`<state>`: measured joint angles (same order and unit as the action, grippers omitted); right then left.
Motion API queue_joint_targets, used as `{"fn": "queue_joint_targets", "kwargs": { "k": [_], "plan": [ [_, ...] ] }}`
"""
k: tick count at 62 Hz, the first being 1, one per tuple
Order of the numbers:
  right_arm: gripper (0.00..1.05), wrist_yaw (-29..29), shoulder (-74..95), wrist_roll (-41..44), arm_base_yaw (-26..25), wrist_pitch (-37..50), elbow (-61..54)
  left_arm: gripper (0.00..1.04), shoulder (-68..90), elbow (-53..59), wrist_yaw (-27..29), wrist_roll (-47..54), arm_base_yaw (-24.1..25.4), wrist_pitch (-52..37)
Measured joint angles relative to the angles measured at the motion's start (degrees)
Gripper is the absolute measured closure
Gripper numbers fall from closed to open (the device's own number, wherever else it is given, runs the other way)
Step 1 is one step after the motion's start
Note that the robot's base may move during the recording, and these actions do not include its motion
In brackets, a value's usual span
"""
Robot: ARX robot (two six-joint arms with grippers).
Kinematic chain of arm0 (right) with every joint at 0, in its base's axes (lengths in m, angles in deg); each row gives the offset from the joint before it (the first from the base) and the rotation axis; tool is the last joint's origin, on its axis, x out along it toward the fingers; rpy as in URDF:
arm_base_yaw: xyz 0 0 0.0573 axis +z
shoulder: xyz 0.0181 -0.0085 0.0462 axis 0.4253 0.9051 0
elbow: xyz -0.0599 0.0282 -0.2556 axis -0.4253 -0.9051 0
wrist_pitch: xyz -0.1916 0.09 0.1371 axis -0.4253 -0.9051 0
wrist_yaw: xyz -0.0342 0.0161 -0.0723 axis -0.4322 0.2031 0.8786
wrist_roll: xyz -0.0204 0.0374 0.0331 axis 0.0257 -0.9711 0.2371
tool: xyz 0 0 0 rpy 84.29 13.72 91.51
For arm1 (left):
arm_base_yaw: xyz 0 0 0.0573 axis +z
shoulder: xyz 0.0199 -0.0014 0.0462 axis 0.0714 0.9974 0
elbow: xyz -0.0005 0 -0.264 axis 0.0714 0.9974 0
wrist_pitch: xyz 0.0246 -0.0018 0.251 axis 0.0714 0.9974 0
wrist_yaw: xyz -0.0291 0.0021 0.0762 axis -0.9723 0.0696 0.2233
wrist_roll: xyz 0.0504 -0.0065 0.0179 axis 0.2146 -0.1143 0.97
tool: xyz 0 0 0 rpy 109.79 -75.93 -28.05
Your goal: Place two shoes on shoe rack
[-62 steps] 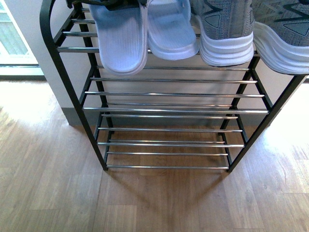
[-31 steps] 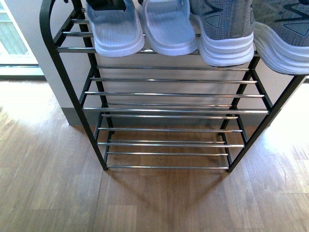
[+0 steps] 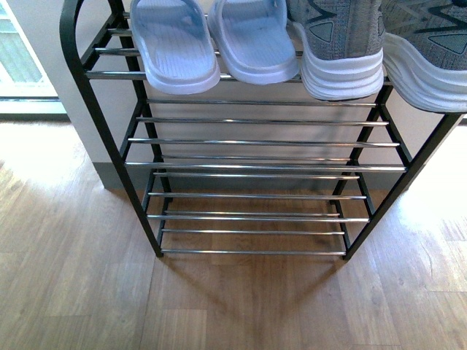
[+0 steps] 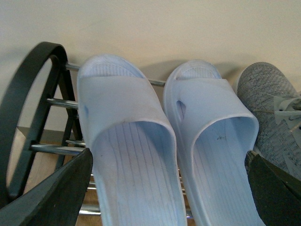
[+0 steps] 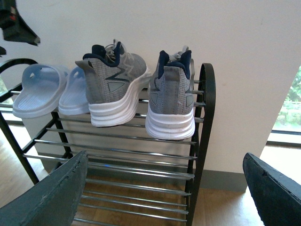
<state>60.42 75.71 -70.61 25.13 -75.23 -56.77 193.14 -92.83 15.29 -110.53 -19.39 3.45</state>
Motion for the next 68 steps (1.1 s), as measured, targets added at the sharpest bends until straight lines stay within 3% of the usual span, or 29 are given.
{"fn": "queue_joint_targets", "kwargs": {
  "k": [26,37,48,63,68],
  "plan": [
    [0.09,0.0,0.0,0.0,0.0,0.0,0.0,0.09,-33.4,29.4,17.3,6.3,-1.6,-8.5],
    [0.09,0.0,0.0,0.0,0.0,0.0,0.0,0.09,-50.5,43.2,25.7,6.7,-1.6,-3.7],
    [0.09,0.0,0.0,0.0,0.0,0.0,0.0,0.09,-64.5,52.4,28.6,6.7,1.0,0.6],
    [0.09,0.0,0.0,0.0,0.0,0.0,0.0,0.09,-70.6,56.7,28.0,6.9,3.7,1.1],
    [0.09,0.0,0.0,0.0,0.0,0.0,0.0,0.23,-73.6,61.3,13.0,13.6,8.0,-10.0]
  ]
}}
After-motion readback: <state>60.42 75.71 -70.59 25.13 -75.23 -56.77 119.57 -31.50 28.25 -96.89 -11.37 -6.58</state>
